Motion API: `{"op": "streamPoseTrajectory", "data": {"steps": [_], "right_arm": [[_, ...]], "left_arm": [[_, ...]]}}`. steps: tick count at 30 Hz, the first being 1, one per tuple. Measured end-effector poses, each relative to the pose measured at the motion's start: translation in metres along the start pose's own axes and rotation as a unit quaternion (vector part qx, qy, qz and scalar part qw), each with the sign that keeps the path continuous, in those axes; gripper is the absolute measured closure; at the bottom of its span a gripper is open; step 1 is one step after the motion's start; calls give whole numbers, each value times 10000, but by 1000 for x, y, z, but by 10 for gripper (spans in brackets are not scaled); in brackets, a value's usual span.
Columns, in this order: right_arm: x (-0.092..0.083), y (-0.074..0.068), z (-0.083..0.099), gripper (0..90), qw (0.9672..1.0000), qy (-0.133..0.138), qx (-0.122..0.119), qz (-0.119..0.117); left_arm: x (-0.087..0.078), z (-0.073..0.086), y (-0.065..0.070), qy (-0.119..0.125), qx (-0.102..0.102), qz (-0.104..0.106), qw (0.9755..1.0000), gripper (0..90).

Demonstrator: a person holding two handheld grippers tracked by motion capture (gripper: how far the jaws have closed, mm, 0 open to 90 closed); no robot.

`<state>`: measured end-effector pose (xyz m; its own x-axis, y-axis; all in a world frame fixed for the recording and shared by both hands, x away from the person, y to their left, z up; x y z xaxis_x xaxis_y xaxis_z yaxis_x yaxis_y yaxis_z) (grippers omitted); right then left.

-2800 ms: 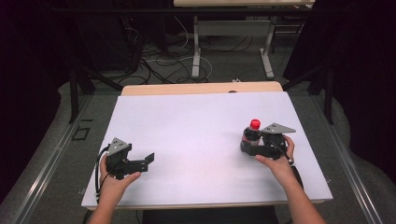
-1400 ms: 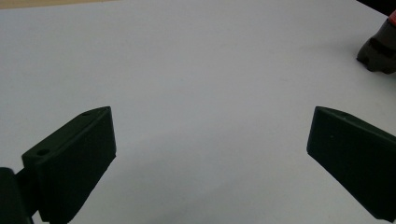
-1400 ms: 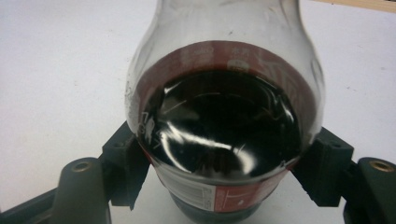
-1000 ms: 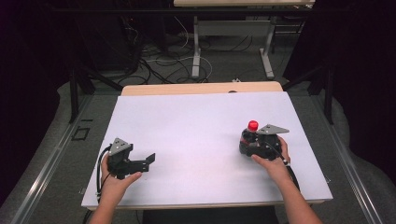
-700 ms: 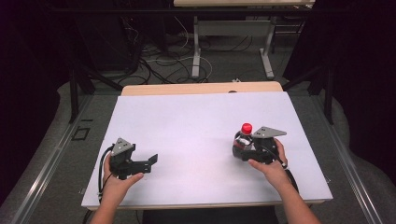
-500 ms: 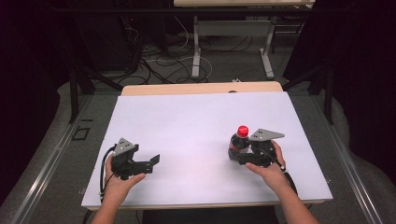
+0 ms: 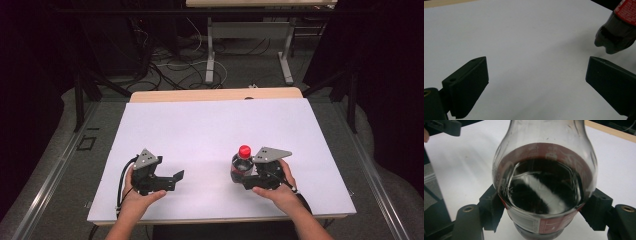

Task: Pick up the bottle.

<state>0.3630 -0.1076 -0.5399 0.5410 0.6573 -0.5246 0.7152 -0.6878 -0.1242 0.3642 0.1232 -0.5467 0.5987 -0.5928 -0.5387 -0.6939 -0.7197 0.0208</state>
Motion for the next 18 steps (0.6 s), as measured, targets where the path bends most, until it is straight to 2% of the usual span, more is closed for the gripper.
{"op": "streamPoseTrajectory", "data": {"steps": [5,8,11,13,17,18], "right_arm": [[4,-11,2,287,9998,-56,-130,-140],[6,-20,3,287,9995,-78,-213,-215],[7,-25,3,287,9994,-110,-224,-259],[8,-28,3,287,9990,-98,-286,-314],[8,-36,5,287,9987,-149,-299,-376],[9,-39,6,287,9986,-156,-307,-396]], "left_arm": [[0,-7,16,23,87,221,9997,48],[1,-11,24,49,164,270,9995,50],[2,-15,33,38,236,402,9989,59],[1,-20,40,67,279,503,9983,62],[-1,-29,51,92,375,570,9976,102],[-2,-35,57,172,375,612,9973,111]]}}
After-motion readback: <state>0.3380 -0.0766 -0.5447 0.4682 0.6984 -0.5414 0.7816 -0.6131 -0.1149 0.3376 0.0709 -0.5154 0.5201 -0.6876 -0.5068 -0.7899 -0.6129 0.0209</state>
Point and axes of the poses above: each handheld gripper's, and its own axes: x roughly forward along the jaws, z roughly out of its underside, y roughly to its right, the point moved 10 cm from there along x, roughly forward along the jaws, and after that the axes turned 7 degrees about x, right-handed, at the moved point
